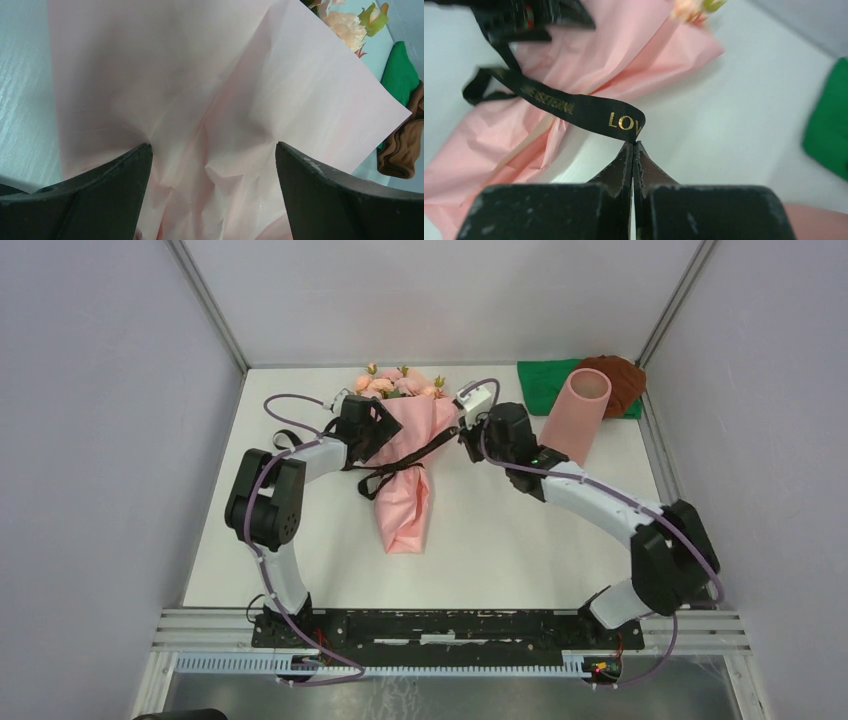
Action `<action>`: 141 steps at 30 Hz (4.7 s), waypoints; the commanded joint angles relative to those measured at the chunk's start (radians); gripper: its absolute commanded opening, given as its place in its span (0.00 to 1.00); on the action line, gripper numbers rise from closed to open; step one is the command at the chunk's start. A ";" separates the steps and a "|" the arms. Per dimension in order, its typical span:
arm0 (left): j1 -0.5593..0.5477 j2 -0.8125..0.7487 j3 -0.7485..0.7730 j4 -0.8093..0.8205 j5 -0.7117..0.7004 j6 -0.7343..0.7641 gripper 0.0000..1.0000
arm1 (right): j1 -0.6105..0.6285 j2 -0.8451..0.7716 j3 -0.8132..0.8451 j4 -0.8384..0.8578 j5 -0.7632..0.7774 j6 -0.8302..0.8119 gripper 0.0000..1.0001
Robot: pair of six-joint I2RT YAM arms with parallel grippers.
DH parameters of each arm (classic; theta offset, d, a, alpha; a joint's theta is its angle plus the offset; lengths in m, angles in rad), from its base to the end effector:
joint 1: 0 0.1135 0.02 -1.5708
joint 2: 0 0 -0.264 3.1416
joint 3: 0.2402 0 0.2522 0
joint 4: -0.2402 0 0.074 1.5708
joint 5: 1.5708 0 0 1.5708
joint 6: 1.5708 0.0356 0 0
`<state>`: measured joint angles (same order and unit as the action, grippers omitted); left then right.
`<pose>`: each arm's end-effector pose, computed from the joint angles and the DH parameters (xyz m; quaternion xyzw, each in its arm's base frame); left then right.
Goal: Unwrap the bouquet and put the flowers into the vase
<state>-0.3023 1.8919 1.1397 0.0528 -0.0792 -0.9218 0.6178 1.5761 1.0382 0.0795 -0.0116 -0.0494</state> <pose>0.3893 -0.1185 0.1700 -0.2920 0.8577 -0.2129 0.3658 0.2939 0.2093 0.2550 -0.2810 0.8014 0.1528 0.5054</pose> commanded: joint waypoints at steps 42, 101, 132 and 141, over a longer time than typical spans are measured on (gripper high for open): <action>0.005 -0.007 0.030 0.029 0.008 0.067 0.97 | 0.030 -0.371 0.024 -0.184 0.045 -0.038 0.62; 0.017 -0.256 -0.156 0.056 0.029 0.070 0.97 | 0.134 0.232 0.241 -0.109 -0.025 0.003 0.07; 0.017 -0.250 -0.148 0.059 0.044 0.065 0.97 | 0.131 0.002 0.304 -0.219 0.071 -0.042 0.00; 0.017 -0.244 -0.153 0.061 0.043 0.069 0.97 | 0.125 0.002 0.452 -0.308 0.087 -0.062 0.00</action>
<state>-0.2890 1.6611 0.9749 0.0776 -0.0429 -0.8906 0.7490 1.6039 1.3914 -0.1925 0.0483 -0.0860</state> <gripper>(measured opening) 0.969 0.006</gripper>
